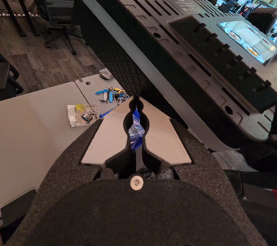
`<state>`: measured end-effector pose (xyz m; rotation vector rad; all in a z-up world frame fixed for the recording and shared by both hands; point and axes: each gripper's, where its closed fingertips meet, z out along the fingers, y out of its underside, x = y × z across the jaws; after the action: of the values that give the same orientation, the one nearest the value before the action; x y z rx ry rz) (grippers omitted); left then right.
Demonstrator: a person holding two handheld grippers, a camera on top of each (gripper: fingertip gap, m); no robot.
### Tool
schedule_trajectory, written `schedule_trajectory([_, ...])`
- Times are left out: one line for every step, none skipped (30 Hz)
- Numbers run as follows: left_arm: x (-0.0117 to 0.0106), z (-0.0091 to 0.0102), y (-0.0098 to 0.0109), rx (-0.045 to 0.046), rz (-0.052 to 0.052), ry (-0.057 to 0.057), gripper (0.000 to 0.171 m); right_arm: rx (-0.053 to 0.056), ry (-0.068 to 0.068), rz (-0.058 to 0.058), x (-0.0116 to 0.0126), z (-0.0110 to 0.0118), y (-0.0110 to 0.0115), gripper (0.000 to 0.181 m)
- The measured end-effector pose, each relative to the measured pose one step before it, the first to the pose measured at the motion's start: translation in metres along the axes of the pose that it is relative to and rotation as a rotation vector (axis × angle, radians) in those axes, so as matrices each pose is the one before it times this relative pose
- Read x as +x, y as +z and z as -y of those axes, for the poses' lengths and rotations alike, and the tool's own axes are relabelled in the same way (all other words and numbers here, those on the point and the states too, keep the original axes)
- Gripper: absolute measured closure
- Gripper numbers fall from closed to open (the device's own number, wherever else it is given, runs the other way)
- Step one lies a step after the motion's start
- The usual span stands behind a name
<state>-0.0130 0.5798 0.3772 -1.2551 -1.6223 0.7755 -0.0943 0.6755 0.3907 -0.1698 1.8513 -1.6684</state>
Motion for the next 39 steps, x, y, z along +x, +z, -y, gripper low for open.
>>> schedule_trajectory([0.00042,-0.00004,-0.00011,0.00545,-0.0044,-0.0062,0.171,0.0163,0.0138,0.0199,-0.00242,0.00261,0.00155,0.181])
schedule_trajectory([0.00056,0.00003,-0.00012,0.00641,-0.0059,-0.0085,0.171,0.0148,0.0167,0.0176,-0.00165,0.00192,0.00150,0.181])
schedule_trajectory([0.00051,0.00009,-0.00003,0.00643,-0.0057,-0.0081,0.171,0.0135,0.0135,0.0154,-0.00089,0.00097,0.00154,0.181])
schedule_trajectory([0.00049,0.00003,0.00027,0.00537,-0.0049,-0.0065,0.171,0.0169,0.0135,0.0189,-0.00090,0.00099,0.00201,0.181])
schedule_trajectory([0.00044,0.00021,0.00042,0.00635,-0.0047,-0.0063,0.171,0.0185,0.0169,0.0214,-0.00090,0.00092,0.00235,0.181])
schedule_trajectory([0.00095,0.00026,0.00071,0.00642,-0.0070,-0.0059,0.171,0.0257,0.0179,0.0291,-0.00170,0.00147,0.00271,0.181])
schedule_trajectory([0.00121,0.00030,0.00075,0.00510,-0.0100,-0.0058,0.171,0.0297,0.0229,0.0393,-0.00241,0.00176,0.00297,0.181])
schedule_trajectory([0.00115,0.00020,0.00066,0.00408,-0.0103,-0.0058,0.171,0.0231,0.0228,0.0423,-0.00267,0.00061,0.00328,0.181])
schedule_trajectory([0.00094,0.00012,0.00057,0.00229,-0.0086,-0.0038,0.171,0.0209,0.0211,0.0470,-0.00353,0.00027,0.00361,0.181])
schedule_trajectory([0.00063,-0.00003,0.00044,0.00173,-0.0068,-0.0018,0.171,0.0202,0.0190,0.0449,-0.00400,0.00086,0.00349,0.181])
schedule_trajectory([0.00059,0.00035,0.00018,0.00423,-0.0075,-0.0023,0.171,0.0259,0.0096,0.0340,-0.00260,0.00211,0.00243,0.181])
schedule_trajectory([0.00037,0.00037,0.00001,0.00377,-0.0088,-0.0049,0.171,0.0194,0.0035,0.0253,-0.00168,0.00126,0.00182,0.181])
schedule_trajectory([-0.00019,-0.00009,-0.00002,0.00219,-0.0069,-0.0068,0.171,0.0109,0.0067,0.0197,-0.00120,0.00070,0.00074,0.181])
schedule_trajectory([0.00017,-0.00001,0.00014,0.00474,-0.0096,-0.0083,0.171,0.0114,0.0025,0.0144,-0.00064,0.00076,0.00022,0.181])
schedule_trajectory([0.00055,0.00028,0.00013,0.00844,-0.0132,-0.0120,0.171,0.0096,0.0045,0.0152,-0.00117,0.00054,0.00021,0.181])
schedule_trajectory([0.00069,0.00011,0.00010,0.00798,-0.0163,-0.0137,0.171,0.0095,-0.0113,0.0076,-0.00060,0.00020,0.00029,0.181])
schedule_trajectory([0.00038,-0.00005,-0.00002,0.00779,-0.0165,-0.0147,0.171,0.0067,-0.0100,-0.0005,0.00083,0.00000,0.00085,0.181])
schedule_trajectory([0.00003,0.00003,0.00032,0.01064,-0.0169,-0.0166,0.171,0.0012,0.0075,0.0032,0.00117,-0.00033,0.00195,0.181])
schedule_trajectory([0.00045,0.00026,0.00066,0.01450,-0.0238,-0.0219,0.171,-0.0023,0.0196,0.0098,0.00070,-0.00088,0.00250,0.181])
schedule_trajectory([0.00133,-0.00001,0.00106,0.01501,-0.0363,-0.0298,0.171,-0.0052,0.0172,0.0126,0.00022,-0.00168,0.00254,0.181])
schedule_trajectory([0.00194,-0.00017,0.00156,0.01755,-0.0499,-0.0358,0.171,-0.0033,0.0074,0.0083,-0.00044,-0.00154,0.00181,0.181])
schedule_trajectory([0.00129,-0.00013,0.00121,0.02132,-0.0628,-0.0422,0.171,-0.0019,-0.0070,0.0035,-0.00090,-0.00117,0.00072,0.181])
schedule_trajectory([0.00026,0.00014,0.00046,0.02189,-0.0688,-0.0540,0.171,-0.0012,-0.0086,-0.0022,-0.00061,-0.00070,-0.00048,0.181])
schedule_trajectory([-0.00032,0.00050,-0.00002,0.02265,-0.0612,-0.0540,0.171,-0.0024,-0.0005,-0.0081,0.00058,-0.00033,-0.00189,0.181])
schedule_trajectory([-0.00086,0.00070,-0.00004,0.02498,-0.0411,-0.0366,0.171,0.0019,0.0060,-0.0096,0.00076,0.00053,-0.00350,0.181])
schedule_trajectory([-0.00073,0.00076,-0.00012,0.02068,-0.0202,-0.0116,0.171,0.0022,0.0061,-0.0208,0.00247,0.00056,-0.00542,0.181])
schedule_trajectory([0.00018,0.00016,0.00022,0.01141,-0.0084,0.0055,0.171,-0.0057,-0.0002,-0.0338,0.00478,-0.00073,-0.00735,0.181])
schedule_trajectory([0.00132,-0.00035,0.00101,0.00197,-0.0062,0.0107,0.171,-0.0094,-0.0032,-0.0418,0.00625,-0.00166,-0.00872,0.181])
schedule_trajectory([0.00202,-0.00052,0.00172,-0.00362,-0.0076,0.0083,0.171,-0.0053,0.0014,-0.0402,0.00619,-0.00131,-0.00953,0.181])
schedule_trajectory([0.00204,-0.00028,0.00253,-0.00425,-0.0095,0.0047,0.171,0.0056,0.0088,-0.0320,0.00500,0.00034,-0.01007,0.181])
schedule_trajectory([0.00241,0.00034,0.00302,-0.00247,-0.0136,0.0030,0.171,0.0158,0.0111,-0.0242,0.00338,0.00193,-0.01003,0.181])
schedule_trajectory([0.00296,0.00116,0.00356,0.00125,-0.0203,0.0006,0.171,0.0196,0.0105,-0.0220,0.00221,0.00268,-0.00994,0.181])
schedule_trajectory([0.00402,0.00206,0.00400,0.00588,-0.0288,-0.0029,0.171,0.0179,0.0080,-0.0222,0.00160,0.00257,-0.00956,0.181])
schedule_trajectory([0.00476,0.00273,0.00427,0.00859,-0.0331,-0.0049,0.171,0.0153,0.0013,-0.0221,0.00087,0.00216,-0.00902,0.181])
schedule_trajectory([0.00396,0.00260,0.00437,0.00727,-0.0283,-0.0025,0.171,0.0121,-0.0044,-0.0218,0.00031,0.00137,-0.00839,0.181])
schedule_trajectory([0.00160,0.00085,0.00429,-0.00122,-0.0143,0.0050,0.171,0.0087,-0.0071,-0.0215,-0.00015,0.00075,-0.00773,0.181])
schedule_trajectory([-0.00102,-0.00112,0.00376,-0.00854,-0.0021,0.0063,0.171,0.0065,-0.0073,-0.0194,-0.00051,-0.00001,-0.00689,0.181])
schedule_trajectory([-0.00095,-0.00041,0.00299,0.00051,-0.0069,-0.0062,0.171,0.0034,-0.0059,-0.0166,-0.00062,-0.00079,-0.00610,0.181])
schedule_trajectory([-0.00028,0.00036,0.00235,0.00828,-0.0146,-0.0133,0.171,-0.0006,-0.0046,-0.0162,-0.00056,-0.00173,-0.00530,0.181])
